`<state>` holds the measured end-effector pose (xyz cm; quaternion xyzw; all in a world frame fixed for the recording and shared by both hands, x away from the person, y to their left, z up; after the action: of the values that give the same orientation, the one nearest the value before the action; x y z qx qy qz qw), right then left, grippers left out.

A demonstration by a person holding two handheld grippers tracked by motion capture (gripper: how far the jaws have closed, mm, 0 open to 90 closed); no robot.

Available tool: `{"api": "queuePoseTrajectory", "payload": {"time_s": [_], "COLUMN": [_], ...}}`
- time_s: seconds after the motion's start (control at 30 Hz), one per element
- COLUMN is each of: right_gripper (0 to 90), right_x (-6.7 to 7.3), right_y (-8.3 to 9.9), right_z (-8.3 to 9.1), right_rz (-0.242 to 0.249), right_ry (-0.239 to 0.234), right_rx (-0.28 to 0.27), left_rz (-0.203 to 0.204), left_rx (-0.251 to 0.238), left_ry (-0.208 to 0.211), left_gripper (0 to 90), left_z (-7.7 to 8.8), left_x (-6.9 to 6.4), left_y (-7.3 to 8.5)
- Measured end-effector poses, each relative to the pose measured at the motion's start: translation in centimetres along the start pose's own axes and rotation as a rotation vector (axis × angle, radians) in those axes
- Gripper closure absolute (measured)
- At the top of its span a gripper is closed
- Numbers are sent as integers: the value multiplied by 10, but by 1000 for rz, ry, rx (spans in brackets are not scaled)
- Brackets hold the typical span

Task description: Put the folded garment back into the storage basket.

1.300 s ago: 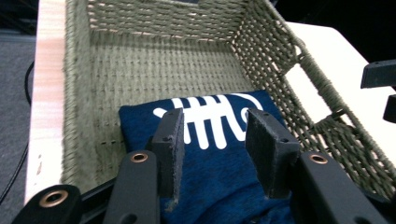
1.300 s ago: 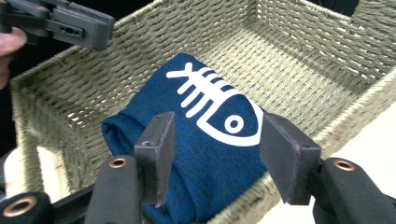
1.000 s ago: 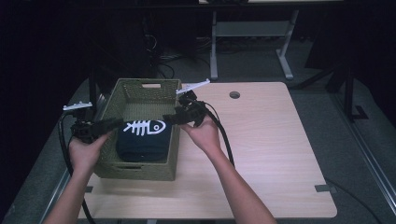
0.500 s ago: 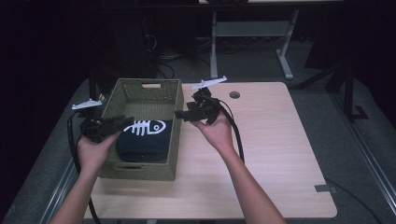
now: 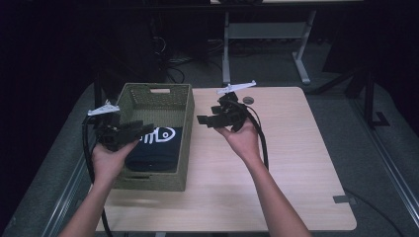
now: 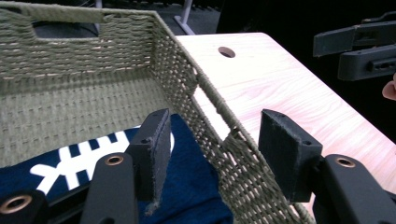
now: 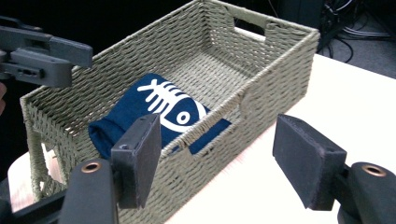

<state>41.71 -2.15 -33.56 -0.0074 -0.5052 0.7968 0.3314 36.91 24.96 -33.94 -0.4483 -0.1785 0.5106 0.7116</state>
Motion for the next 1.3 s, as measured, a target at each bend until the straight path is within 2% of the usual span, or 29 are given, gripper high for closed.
{"api": "queuePoseTrajectory", "payload": {"time_s": [0.9, 0.97, 1.0, 1.3], "right_gripper": [269, 269, 268, 265], "right_x": [-20, -21, -21, -27], "right_y": [19, 20, 21, 28], "right_z": [40, 42, 44, 57], "right_rz": [-39, -28, -39, -36], "right_ry": [47, 50, 50, 71], "right_rx": [-27, -29, -30, -33], "left_rz": [-51, -59, -58, -76], "left_rx": [-14, -13, -15, -13], "left_ry": [69, 72, 75, 93], "left_gripper": [362, 356, 352, 319], "left_z": [-10, -11, -11, -15], "left_x": [-42, -45, -47, -60], "left_y": [-7, -8, -8, -8]}}
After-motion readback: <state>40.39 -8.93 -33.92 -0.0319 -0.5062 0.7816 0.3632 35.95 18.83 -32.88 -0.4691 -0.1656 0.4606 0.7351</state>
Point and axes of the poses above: each handheld gripper's, and its own axes: z roughly backward along the jaws, y roughly out of its underside, x roughly to its left, the point moved 5 cm from there along -z, roughly forward along the jaws, and after that the axes turned 9 degrees about -y, right-handed, at the moved point
